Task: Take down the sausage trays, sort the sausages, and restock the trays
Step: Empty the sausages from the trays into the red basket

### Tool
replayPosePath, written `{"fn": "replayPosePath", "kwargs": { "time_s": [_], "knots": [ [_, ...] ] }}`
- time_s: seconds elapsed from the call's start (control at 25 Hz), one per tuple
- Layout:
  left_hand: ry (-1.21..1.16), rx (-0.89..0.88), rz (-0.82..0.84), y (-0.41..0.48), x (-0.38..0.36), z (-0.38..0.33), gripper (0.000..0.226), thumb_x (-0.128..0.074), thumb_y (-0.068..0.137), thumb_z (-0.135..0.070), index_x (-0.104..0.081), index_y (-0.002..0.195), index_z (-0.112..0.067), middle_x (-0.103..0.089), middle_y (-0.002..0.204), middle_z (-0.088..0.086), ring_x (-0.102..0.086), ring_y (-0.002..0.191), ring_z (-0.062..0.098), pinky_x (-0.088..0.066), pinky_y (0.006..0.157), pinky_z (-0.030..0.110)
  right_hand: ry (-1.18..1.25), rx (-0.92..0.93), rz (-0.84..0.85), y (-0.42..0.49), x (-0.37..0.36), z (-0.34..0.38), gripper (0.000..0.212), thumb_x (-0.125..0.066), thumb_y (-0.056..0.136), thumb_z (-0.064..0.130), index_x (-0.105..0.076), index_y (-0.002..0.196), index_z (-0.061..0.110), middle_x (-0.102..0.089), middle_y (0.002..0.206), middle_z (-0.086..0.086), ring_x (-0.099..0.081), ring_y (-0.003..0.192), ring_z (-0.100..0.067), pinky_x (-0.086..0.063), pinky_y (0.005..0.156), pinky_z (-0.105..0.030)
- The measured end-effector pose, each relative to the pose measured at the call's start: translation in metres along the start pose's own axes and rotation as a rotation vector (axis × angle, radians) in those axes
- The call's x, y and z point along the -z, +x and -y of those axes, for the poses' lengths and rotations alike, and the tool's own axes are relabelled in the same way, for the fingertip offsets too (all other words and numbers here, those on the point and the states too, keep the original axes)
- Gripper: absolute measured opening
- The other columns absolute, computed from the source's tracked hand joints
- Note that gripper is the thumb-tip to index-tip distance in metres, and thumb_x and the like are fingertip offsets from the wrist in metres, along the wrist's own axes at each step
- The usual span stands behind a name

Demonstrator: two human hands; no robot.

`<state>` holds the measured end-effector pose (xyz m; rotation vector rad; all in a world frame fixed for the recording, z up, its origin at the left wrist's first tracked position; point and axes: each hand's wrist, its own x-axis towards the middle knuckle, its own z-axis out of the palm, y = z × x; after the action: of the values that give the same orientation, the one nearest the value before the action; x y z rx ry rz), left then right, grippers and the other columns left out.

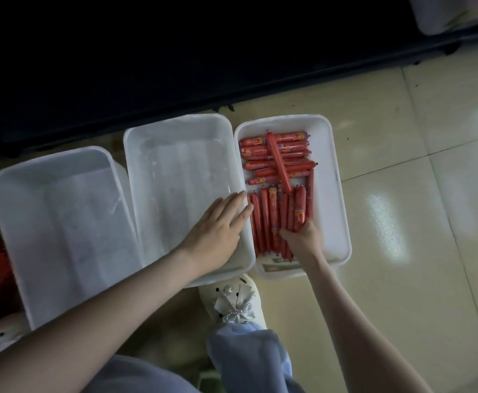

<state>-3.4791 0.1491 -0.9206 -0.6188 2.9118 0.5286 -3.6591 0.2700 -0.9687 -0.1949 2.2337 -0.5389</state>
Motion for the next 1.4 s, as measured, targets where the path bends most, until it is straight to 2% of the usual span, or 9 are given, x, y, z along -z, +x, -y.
{"fn": "replayPosePath", "kwargs": {
  "time_s": [0.08, 0.12, 0.2, 0.32, 0.44, 0.52, 0.72, 0.88, 1.4],
  "knots": [
    [-0.268, 0.162, 0.026, 0.001, 0.025, -0.003, 0.053, -0.051, 0.095, -0.016, -0.035, 0.145, -0.008, -0.022, 0.155, 0.013, -0.022, 0.143, 0.026, -0.011, 0.114, 0.029, 0.173, -0.042, 0.107, -0.027, 0.004, 0.013, 0.002, -0.063, 0.080, 0.005, -0.062, 0.079, 0.004, -0.064, 0.058, -0.011, -0.054, 0.042, -0.021, -0.039, 0.039, -0.024],
    [-0.418, 0.254, 0.034, 0.001, 0.039, -0.003, 0.049, -0.046, 0.098, -0.019, -0.034, 0.146, -0.012, -0.021, 0.155, 0.007, -0.021, 0.142, 0.020, -0.012, 0.113, 0.024, 0.273, -0.060, 0.142, -0.040, 0.010, 0.021, 0.006, -0.061, 0.083, 0.001, -0.060, 0.077, 0.002, -0.061, 0.052, -0.012, -0.049, 0.036, -0.021, -0.037, 0.036, -0.024],
    [-0.686, 0.423, 0.075, 0.000, 0.068, -0.009, 0.041, -0.045, 0.099, -0.022, -0.042, 0.139, -0.017, -0.041, 0.145, 0.001, -0.042, 0.125, 0.009, -0.028, 0.105, 0.019, 0.448, -0.054, 0.204, -0.072, 0.027, 0.043, 0.004, -0.063, 0.084, 0.000, -0.061, 0.088, 0.000, -0.065, 0.062, -0.014, -0.056, 0.047, -0.026, -0.047, 0.045, -0.029],
    [-1.189, 0.578, 0.150, -0.008, 0.121, -0.023, 0.029, -0.051, 0.097, -0.029, -0.056, 0.124, -0.019, -0.061, 0.125, -0.004, -0.055, 0.108, 0.003, -0.041, 0.100, 0.023, 0.596, 0.071, 0.377, -0.126, 0.051, 0.091, 0.022, -0.065, 0.084, 0.002, -0.064, 0.105, 0.002, -0.069, 0.093, -0.019, -0.067, 0.084, -0.031, -0.054, 0.080, -0.042],
    [-1.605, 0.647, 0.175, -0.031, 0.180, -0.037, 0.024, -0.050, 0.097, -0.033, -0.060, 0.115, -0.021, -0.067, 0.113, -0.002, -0.062, 0.108, 0.017, -0.048, 0.098, 0.037, 0.594, 0.267, 0.553, -0.189, 0.065, 0.152, 0.020, -0.064, 0.081, 0.006, -0.065, 0.101, 0.005, -0.070, 0.088, -0.015, -0.069, 0.083, -0.028, -0.057, 0.075, -0.036],
    [-1.765, 0.691, 0.043, -0.061, 0.223, -0.037, 0.026, -0.053, 0.096, -0.032, -0.058, 0.118, -0.020, -0.068, 0.108, 0.003, -0.065, 0.104, 0.026, -0.050, 0.095, 0.045, 0.537, 0.390, 0.628, -0.234, 0.067, 0.190, 0.020, -0.062, 0.085, 0.006, -0.064, 0.104, 0.008, -0.072, 0.091, -0.012, -0.069, 0.087, -0.027, -0.056, 0.074, -0.034],
    [-1.840, 0.671, -0.311, -0.163, 0.305, -0.025, 0.028, -0.057, 0.094, -0.018, -0.051, 0.120, -0.025, -0.065, 0.105, 0.005, -0.064, 0.095, 0.028, -0.053, 0.084, 0.051, 0.380, 0.585, 0.821, -0.337, 0.049, 0.248, 0.031, -0.057, 0.089, 0.005, -0.057, 0.119, 0.014, -0.069, 0.109, -0.009, -0.066, 0.104, -0.021, -0.054, 0.084, -0.030],
    [-1.876, 0.638, -0.524, -0.255, 0.343, -0.020, 0.025, -0.058, 0.093, -0.016, -0.052, 0.117, -0.020, -0.066, 0.098, 0.006, -0.064, 0.087, 0.024, -0.053, 0.076, 0.045, 0.312, 0.677, 0.982, -0.421, 0.023, 0.274, 0.043, -0.061, 0.078, 0.005, -0.056, 0.121, 0.002, -0.070, 0.097, -0.010, -0.068, 0.091, -0.021, -0.054, 0.074, -0.028],
    [-1.856, 0.779, -1.010, -0.487, 0.338, -0.022, 0.029, -0.053, 0.095, -0.011, -0.056, 0.124, -0.007, -0.066, 0.114, 0.018, -0.066, 0.096, 0.029, -0.055, 0.080, 0.041, 0.161, 0.650, 1.191, -0.597, -0.095, 0.256, 0.026, -0.058, 0.086, 0.000, -0.064, 0.111, 0.001, -0.071, 0.099, -0.017, -0.071, 0.083, -0.025, -0.057, 0.066, -0.032]
  ]
}}
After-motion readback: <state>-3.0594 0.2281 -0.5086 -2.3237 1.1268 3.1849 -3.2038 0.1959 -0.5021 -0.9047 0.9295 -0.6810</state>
